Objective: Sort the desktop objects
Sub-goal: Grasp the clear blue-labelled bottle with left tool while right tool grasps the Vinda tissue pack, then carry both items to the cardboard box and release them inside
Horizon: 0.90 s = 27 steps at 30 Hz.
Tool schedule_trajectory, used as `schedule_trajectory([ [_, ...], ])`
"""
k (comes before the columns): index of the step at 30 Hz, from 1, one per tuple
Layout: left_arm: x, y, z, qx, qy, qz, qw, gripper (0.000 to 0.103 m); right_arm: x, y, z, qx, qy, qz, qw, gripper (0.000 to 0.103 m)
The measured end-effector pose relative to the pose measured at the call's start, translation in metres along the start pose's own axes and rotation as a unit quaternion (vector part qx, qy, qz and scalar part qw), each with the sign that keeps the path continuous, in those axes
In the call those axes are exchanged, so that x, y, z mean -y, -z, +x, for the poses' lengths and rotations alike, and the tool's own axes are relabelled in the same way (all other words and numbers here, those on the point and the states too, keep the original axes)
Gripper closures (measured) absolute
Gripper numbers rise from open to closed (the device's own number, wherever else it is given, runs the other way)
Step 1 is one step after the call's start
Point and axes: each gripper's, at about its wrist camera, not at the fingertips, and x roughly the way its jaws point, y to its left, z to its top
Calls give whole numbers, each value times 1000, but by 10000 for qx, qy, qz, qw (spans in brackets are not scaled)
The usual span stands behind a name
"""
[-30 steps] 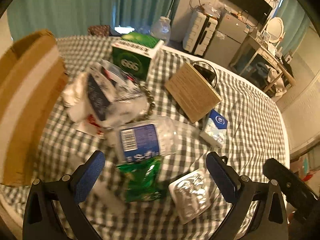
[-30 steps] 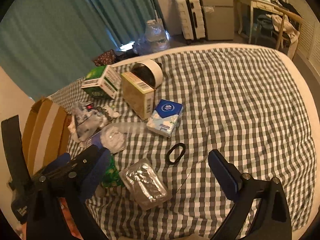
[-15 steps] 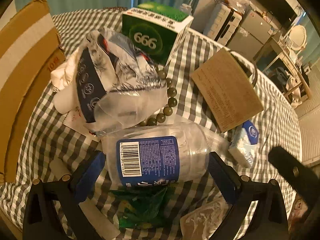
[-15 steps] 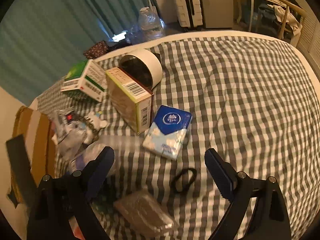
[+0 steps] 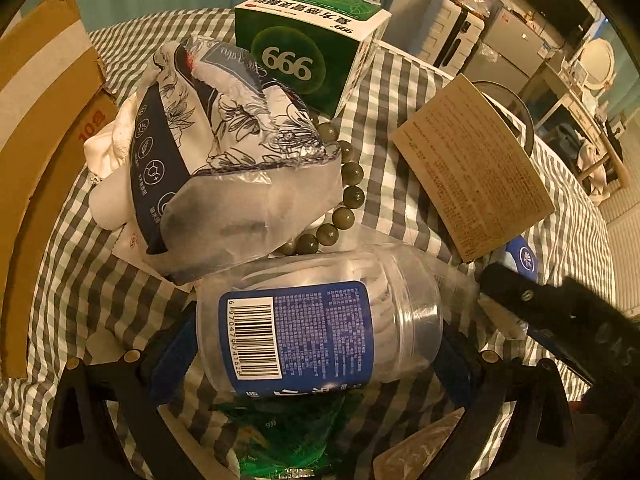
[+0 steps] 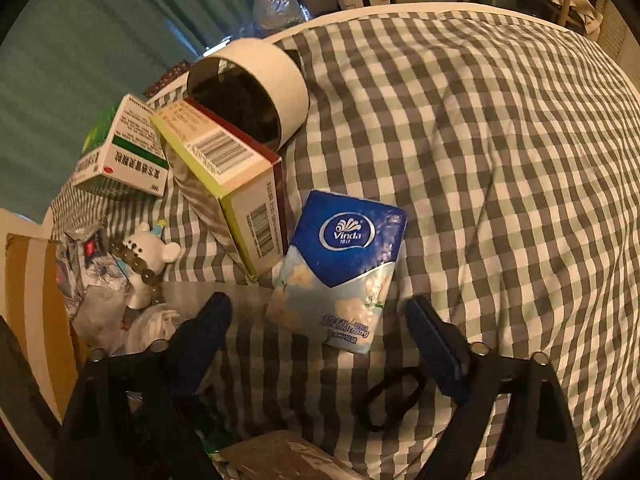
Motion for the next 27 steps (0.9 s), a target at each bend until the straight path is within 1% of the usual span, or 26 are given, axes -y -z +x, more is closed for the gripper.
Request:
schedule_trajectory([
  [3, -1, -4, 0, 2, 22, 52, 10000, 0, -1, 2, 1, 2, 164, -73, 9998, 29],
  [8, -6, 1, -4, 54, 73, 40, 10000, 2, 0, 5, 4, -97, 175, -78, 9998, 37],
  [10, -6, 4, -6, 79, 144, 149, 9998, 5, 1, 8, 7, -161, 114, -54, 9998, 39],
  [12, 0, 4, -8, 141, 137, 340, 9992, 13, 2, 10, 9, -182, 111, -101, 9997, 40],
  [13, 2, 5, -9, 159, 107, 431, 9989, 13, 1, 13, 11, -181, 136, -163, 9996, 42],
  [14, 3, 6, -10, 200, 75, 520, 9984, 13, 0, 14, 11, -157, 149, -214, 9995, 47],
  [15, 5, 6, -10, 218, 85, 544, 9982, 13, -1, 16, 10, -125, 134, -229, 9996, 49],
  [18, -2, 11, -15, 266, 211, 524, 9980, 13, 1, 22, 4, -60, 41, -206, 9998, 50],
  [20, -12, 16, -22, 322, 221, 410, 9984, 13, 2, 28, -4, -33, -39, -161, 9999, 50],
  [23, -25, 21, -37, 367, 303, 216, 9986, 13, 1, 39, -23, 128, -2, -278, 9995, 50],
  [27, -39, 25, -65, 642, 392, 13, 9972, 13, -7, 57, -50, 276, -13, -492, 9984, 50],
])
